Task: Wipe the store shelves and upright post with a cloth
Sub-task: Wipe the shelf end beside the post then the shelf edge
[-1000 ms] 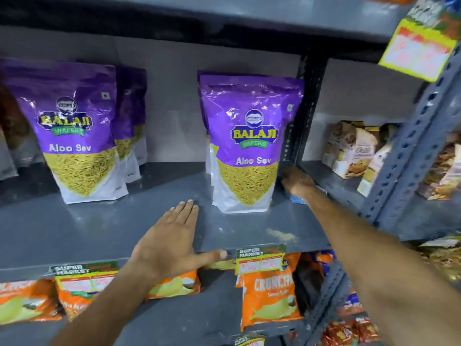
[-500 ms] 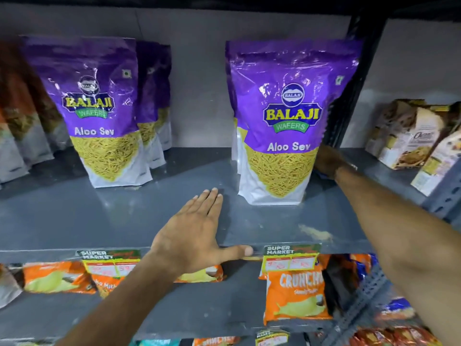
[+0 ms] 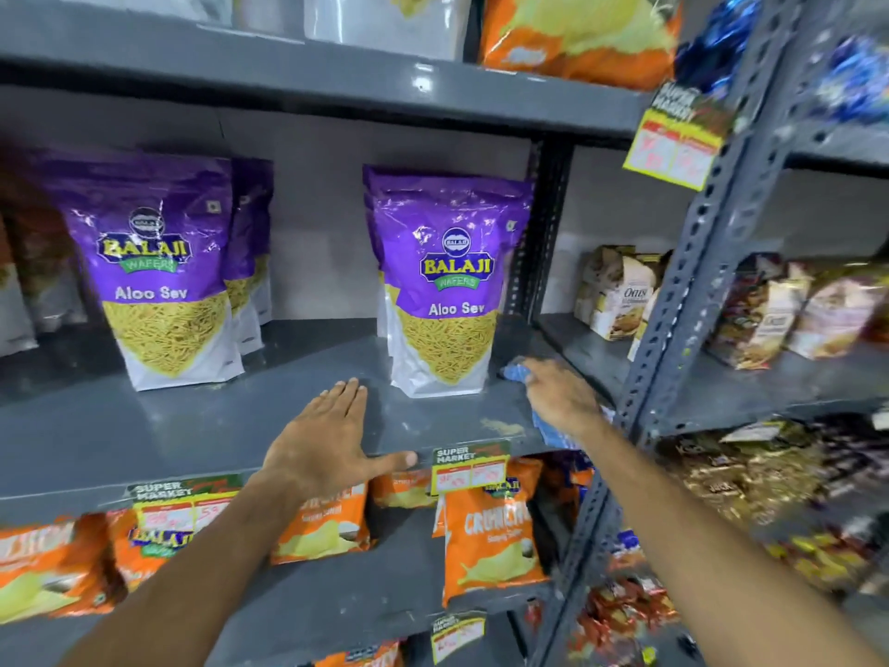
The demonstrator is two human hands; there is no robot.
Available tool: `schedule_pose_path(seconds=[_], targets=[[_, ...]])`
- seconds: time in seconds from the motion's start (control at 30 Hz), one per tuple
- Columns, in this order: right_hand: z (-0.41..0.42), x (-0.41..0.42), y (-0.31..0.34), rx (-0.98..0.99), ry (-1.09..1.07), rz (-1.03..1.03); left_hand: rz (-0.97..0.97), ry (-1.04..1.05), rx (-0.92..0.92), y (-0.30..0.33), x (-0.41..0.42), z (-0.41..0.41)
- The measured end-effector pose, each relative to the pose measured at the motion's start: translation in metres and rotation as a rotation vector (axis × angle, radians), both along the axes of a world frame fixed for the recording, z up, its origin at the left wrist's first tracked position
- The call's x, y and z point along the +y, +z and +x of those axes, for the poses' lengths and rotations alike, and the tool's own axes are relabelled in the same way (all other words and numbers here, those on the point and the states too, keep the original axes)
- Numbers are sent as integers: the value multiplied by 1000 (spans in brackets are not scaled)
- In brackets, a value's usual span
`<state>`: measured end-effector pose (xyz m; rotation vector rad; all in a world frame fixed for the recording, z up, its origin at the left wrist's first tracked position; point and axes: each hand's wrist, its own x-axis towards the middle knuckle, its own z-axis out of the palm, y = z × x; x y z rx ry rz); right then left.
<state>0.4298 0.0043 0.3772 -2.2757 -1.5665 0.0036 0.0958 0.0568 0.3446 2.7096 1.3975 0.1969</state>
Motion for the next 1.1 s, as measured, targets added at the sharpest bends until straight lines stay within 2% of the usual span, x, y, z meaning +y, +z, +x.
schedule_pose_path(seconds=[0.1, 0.33, 0.53, 0.77, 0.93, 1.1], targets=[[-22, -28, -12, -18, -25, 39, 7, -14, 19, 2, -2, -1], [-95, -63, -25, -45, 99, 194, 37, -20, 89, 10, -16, -34], [-177, -39, -30, -59, 282, 266, 36, 90, 95, 8, -24, -94], [-254, -14, -23, -63, 489, 202, 123, 129, 141, -5, -45, -124], [-265, -22, -34, -149, 615, 263, 248, 115, 132, -15, -66, -136], [-253, -29, -32, -101, 740, 220, 253, 115, 130, -19, -72, -141]])
